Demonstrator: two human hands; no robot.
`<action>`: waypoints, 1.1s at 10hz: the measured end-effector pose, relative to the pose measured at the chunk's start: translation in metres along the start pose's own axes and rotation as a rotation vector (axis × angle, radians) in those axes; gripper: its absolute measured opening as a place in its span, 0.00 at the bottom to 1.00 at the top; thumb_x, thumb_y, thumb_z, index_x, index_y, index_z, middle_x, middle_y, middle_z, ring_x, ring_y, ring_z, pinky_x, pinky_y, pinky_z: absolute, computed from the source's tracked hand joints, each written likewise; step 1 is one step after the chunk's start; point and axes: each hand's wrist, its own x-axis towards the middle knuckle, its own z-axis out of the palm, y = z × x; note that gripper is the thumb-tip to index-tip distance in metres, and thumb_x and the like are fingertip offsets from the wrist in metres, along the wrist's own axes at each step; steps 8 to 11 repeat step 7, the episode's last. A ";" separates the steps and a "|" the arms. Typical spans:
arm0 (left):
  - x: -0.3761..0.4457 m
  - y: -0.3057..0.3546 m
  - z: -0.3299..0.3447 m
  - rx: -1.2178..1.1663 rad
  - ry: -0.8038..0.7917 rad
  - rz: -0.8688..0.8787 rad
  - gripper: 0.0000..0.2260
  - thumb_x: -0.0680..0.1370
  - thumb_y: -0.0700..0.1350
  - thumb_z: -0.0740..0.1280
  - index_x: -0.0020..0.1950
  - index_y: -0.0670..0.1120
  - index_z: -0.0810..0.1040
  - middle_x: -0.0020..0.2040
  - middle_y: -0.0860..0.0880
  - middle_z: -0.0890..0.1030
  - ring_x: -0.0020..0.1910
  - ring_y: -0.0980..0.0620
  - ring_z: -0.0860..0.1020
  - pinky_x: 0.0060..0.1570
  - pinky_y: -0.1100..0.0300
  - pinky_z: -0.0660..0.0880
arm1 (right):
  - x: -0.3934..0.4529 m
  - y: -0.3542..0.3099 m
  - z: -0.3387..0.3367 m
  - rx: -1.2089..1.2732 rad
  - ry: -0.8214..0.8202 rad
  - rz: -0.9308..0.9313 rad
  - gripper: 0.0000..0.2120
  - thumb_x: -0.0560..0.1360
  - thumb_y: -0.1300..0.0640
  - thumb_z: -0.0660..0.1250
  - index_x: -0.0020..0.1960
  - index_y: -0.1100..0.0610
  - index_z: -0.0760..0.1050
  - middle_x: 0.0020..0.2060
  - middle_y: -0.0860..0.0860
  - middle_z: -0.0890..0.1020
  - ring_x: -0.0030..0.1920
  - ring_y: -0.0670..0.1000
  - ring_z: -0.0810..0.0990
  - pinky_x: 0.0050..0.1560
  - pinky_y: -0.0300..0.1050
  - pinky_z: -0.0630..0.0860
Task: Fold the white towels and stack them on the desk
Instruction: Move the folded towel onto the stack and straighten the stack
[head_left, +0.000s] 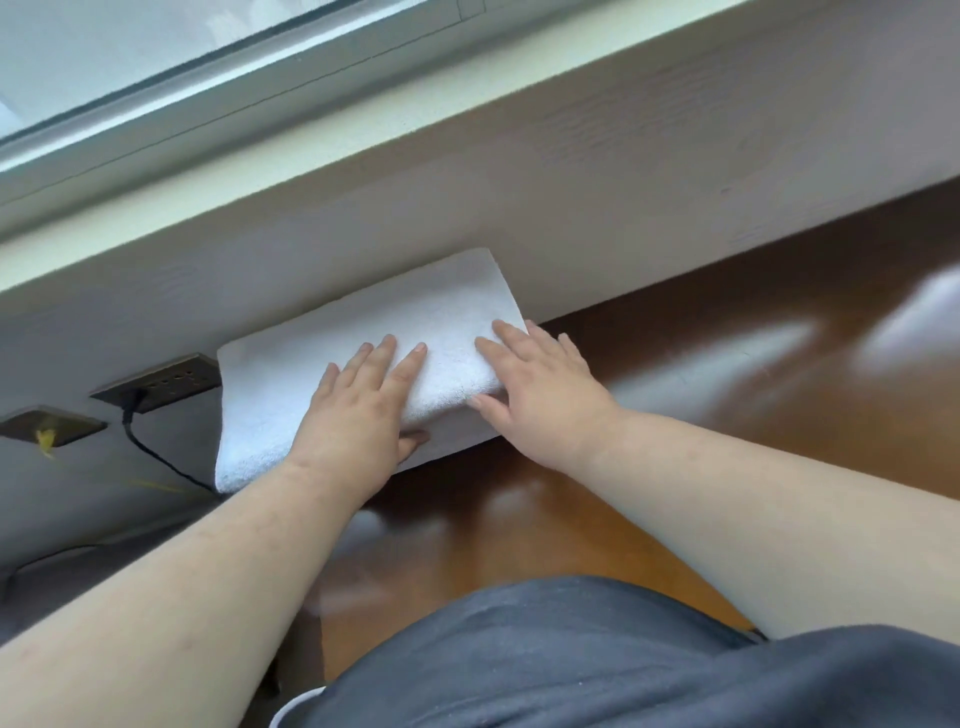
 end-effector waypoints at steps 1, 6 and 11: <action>-0.023 -0.037 0.005 0.017 -0.051 -0.119 0.42 0.75 0.63 0.66 0.80 0.57 0.42 0.81 0.48 0.50 0.79 0.45 0.51 0.76 0.45 0.52 | -0.003 -0.007 -0.004 -0.233 0.027 0.028 0.37 0.76 0.29 0.42 0.78 0.49 0.57 0.79 0.50 0.58 0.80 0.56 0.43 0.74 0.67 0.37; -0.079 -0.072 -0.016 -0.076 -0.270 -0.391 0.50 0.71 0.66 0.69 0.78 0.58 0.36 0.81 0.47 0.44 0.79 0.44 0.43 0.75 0.39 0.48 | 0.006 -0.044 -0.027 -0.279 -0.276 -0.046 0.41 0.77 0.29 0.52 0.81 0.49 0.45 0.81 0.52 0.48 0.80 0.54 0.45 0.77 0.58 0.52; -0.096 -0.057 -0.017 -0.085 -0.254 -0.384 0.48 0.71 0.69 0.66 0.79 0.58 0.38 0.81 0.47 0.44 0.79 0.43 0.44 0.75 0.40 0.48 | -0.010 -0.040 -0.042 -0.213 -0.269 0.038 0.40 0.77 0.29 0.53 0.81 0.50 0.50 0.81 0.52 0.52 0.80 0.53 0.48 0.76 0.58 0.54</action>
